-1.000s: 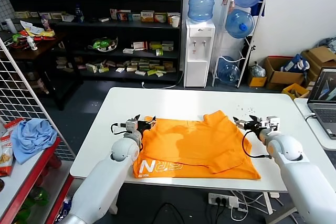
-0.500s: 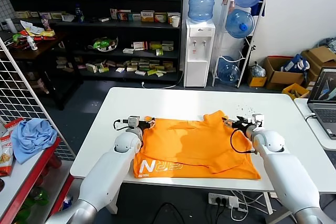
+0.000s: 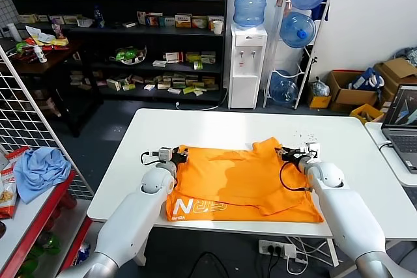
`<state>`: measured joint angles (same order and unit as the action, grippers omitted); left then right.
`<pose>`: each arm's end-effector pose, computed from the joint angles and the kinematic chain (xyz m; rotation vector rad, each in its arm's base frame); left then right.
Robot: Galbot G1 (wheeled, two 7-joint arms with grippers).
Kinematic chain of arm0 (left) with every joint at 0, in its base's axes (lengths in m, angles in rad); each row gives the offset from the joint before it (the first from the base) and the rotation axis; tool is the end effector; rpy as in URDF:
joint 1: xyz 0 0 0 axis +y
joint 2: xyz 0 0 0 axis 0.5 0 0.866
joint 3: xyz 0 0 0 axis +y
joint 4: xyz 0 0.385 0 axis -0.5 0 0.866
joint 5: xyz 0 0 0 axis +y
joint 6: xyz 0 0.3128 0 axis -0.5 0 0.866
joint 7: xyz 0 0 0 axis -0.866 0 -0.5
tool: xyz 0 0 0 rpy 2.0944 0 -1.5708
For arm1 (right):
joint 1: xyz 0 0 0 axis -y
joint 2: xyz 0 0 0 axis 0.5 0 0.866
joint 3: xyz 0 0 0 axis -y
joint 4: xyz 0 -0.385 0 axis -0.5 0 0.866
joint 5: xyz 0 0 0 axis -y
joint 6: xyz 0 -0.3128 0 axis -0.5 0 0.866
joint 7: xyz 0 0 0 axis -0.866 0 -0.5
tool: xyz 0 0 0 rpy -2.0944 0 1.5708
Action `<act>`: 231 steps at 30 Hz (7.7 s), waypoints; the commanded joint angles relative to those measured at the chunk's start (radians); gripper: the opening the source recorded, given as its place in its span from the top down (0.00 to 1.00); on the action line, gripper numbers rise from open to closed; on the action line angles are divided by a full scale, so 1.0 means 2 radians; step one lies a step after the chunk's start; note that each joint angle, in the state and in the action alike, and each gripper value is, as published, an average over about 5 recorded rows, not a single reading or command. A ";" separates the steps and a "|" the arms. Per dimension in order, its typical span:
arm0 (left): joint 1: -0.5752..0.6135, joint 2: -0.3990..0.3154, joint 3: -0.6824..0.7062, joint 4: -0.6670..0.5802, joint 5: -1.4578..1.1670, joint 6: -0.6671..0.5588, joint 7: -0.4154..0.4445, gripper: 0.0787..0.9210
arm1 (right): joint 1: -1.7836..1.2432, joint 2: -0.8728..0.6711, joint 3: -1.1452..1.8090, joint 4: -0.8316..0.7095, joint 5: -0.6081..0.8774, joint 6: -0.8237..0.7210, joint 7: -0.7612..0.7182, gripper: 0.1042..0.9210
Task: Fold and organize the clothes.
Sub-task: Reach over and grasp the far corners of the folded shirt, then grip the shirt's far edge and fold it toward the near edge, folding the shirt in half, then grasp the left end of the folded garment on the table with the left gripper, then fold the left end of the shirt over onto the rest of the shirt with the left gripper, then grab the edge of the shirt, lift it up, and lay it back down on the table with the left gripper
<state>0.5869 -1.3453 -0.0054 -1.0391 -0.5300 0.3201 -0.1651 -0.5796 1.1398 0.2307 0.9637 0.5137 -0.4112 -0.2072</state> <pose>0.4585 -0.0086 -0.3974 -0.2038 -2.6040 -0.0110 0.4643 -0.1680 -0.3738 0.2318 -2.5239 -0.0834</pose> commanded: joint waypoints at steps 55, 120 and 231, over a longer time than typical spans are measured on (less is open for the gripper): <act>0.387 0.140 -0.051 -0.440 0.046 -0.032 -0.055 0.98 | -0.438 -0.135 0.088 0.491 -0.007 -0.070 0.179 0.98; 0.280 0.194 -0.133 -0.323 -0.102 0.026 -0.048 0.96 | -0.410 -0.127 0.075 0.499 -0.003 -0.050 0.191 0.12; 0.191 0.140 -0.059 -0.256 -0.201 0.067 0.043 0.12 | -0.397 -0.098 0.091 0.436 -0.073 0.065 0.195 0.12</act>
<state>0.9819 -1.0453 -0.1084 -1.5971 -0.9109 0.4340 -0.1071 -1.3745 0.9456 0.4124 1.8361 0.3646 -0.2811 0.1845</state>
